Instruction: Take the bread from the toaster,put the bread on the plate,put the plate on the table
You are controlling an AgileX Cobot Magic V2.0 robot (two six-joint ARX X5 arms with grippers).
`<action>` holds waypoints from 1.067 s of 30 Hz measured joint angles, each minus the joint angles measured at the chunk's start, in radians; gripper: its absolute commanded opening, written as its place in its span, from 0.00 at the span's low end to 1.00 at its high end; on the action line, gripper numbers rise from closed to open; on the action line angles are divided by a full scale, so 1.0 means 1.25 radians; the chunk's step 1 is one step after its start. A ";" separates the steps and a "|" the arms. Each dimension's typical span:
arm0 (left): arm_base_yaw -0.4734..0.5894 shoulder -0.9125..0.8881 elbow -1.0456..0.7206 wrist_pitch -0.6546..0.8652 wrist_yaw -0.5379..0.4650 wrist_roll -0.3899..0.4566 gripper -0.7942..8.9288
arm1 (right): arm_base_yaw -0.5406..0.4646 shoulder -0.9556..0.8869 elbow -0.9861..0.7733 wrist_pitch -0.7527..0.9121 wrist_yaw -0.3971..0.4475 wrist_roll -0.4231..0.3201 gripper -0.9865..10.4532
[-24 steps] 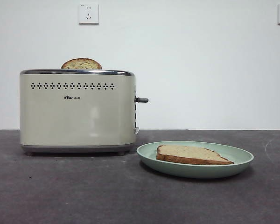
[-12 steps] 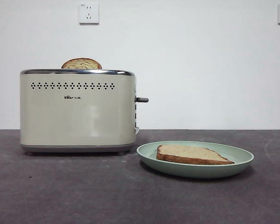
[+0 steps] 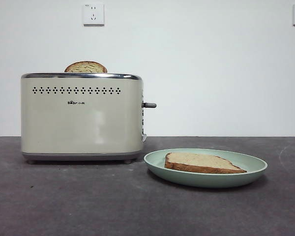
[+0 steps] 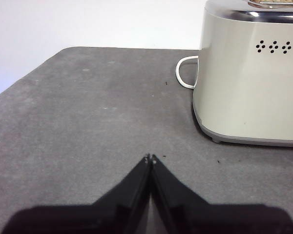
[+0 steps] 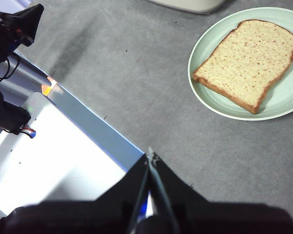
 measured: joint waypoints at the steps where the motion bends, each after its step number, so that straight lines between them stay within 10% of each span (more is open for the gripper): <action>1: 0.000 0.000 0.000 0.000 0.000 0.000 0.08 | 0.000 0.000 0.000 0.000 0.000 0.000 0.09; 16: 0.000 0.000 0.000 0.000 0.000 0.000 0.08 | -0.101 -0.142 -0.027 0.169 0.041 -0.068 0.09; 32: 0.000 0.000 0.000 0.000 0.000 0.000 0.08 | -0.243 -0.478 -0.595 0.687 0.197 0.010 0.09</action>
